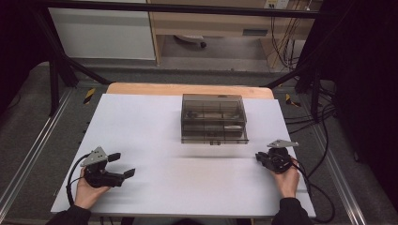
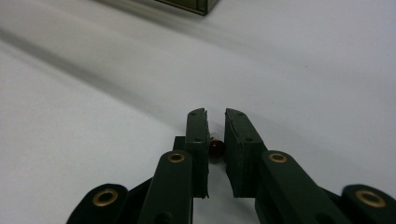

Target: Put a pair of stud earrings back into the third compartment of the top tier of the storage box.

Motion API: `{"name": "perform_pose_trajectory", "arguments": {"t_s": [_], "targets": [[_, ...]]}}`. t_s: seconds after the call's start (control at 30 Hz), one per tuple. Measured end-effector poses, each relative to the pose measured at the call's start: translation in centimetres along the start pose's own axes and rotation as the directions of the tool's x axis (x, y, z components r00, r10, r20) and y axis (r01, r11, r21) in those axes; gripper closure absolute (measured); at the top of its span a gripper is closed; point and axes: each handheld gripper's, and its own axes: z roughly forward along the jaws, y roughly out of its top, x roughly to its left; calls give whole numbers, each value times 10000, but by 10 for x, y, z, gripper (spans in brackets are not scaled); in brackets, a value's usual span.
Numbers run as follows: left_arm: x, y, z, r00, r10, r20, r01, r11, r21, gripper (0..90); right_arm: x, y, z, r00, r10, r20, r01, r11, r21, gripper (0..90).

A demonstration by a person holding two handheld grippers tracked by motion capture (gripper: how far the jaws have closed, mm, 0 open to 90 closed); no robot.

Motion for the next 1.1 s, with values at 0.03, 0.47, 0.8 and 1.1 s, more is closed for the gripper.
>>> {"name": "perform_pose_trajectory", "arguments": {"t_s": [0.03,0.47,0.8,1.1], "targets": [[0,0,0,10000,16,-4,-16,10000,6,60,0,0,-1,10000,33,-6,-33,10000,0,803],[0,0,0,10000,20,8,-20,10000,29,60,7,3,-13,9996,-189,-226,182,9993,-321,803],[0,0,0,10000,-5,-19,5,10000,22,60,15,5,-26,9987,-265,-425,237,9977,-642,803],[0,0,0,10000,15,-22,-15,10000,59,60,22,7,-35,9970,-442,-640,395,9966,-724,803]]}}
